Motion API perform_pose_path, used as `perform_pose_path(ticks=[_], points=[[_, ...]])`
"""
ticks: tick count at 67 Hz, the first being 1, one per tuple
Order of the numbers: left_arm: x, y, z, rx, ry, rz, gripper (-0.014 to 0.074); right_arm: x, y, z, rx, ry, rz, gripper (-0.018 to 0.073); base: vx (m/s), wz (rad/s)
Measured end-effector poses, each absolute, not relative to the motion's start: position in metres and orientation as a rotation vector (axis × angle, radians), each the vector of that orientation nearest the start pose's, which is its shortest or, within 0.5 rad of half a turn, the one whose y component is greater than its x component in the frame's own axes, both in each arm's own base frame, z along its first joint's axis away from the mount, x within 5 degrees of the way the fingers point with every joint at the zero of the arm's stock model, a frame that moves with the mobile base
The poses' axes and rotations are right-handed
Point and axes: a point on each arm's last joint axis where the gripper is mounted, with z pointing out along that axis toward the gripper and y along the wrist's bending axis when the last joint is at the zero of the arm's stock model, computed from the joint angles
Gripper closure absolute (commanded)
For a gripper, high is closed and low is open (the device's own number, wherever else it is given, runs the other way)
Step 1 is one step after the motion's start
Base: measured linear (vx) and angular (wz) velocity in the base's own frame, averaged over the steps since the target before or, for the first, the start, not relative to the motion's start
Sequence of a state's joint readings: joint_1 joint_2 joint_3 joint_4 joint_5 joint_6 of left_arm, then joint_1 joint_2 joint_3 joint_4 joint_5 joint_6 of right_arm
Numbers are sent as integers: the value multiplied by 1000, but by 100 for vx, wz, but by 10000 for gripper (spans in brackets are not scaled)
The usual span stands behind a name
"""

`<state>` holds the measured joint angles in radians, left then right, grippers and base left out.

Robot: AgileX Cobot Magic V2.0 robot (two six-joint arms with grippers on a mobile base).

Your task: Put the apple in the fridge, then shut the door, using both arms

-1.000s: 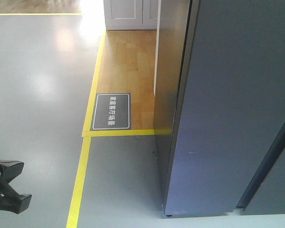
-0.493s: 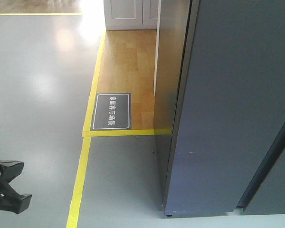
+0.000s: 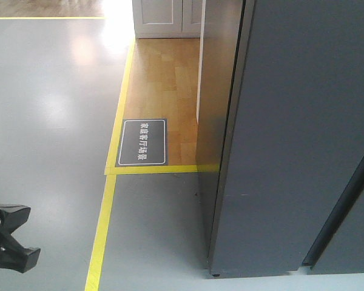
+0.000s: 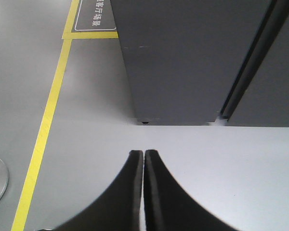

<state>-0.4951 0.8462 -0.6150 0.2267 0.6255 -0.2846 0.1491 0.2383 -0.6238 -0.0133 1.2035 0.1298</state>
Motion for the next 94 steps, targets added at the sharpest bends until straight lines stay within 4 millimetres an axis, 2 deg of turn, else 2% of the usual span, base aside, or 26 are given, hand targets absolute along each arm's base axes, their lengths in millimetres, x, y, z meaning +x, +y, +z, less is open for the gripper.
perform_pose_path(ticks=[22,34,54,65,85,94], points=[[144,-64,284,390,2287,-148,603,16,1,300,-21,2305,127,562,0,0],[133,-49,280,302,2194,-170,603,16,1,300,-21,2305,127,562,0,0],[89,-16,245,44,1951,-204,603,15,1,300,-21,2304,127,562,0,0],[68,-6,224,-85,1845,-191,603,15,1,300,-21,2304,127,562,0,0],[56,-3,189,-129,1710,-201,603,15,1,300,-21,2304,127,562,0,0],[56,-3,188,-78,1692,-160,603,15,1,300,-21,2303,128,562,0,0]])
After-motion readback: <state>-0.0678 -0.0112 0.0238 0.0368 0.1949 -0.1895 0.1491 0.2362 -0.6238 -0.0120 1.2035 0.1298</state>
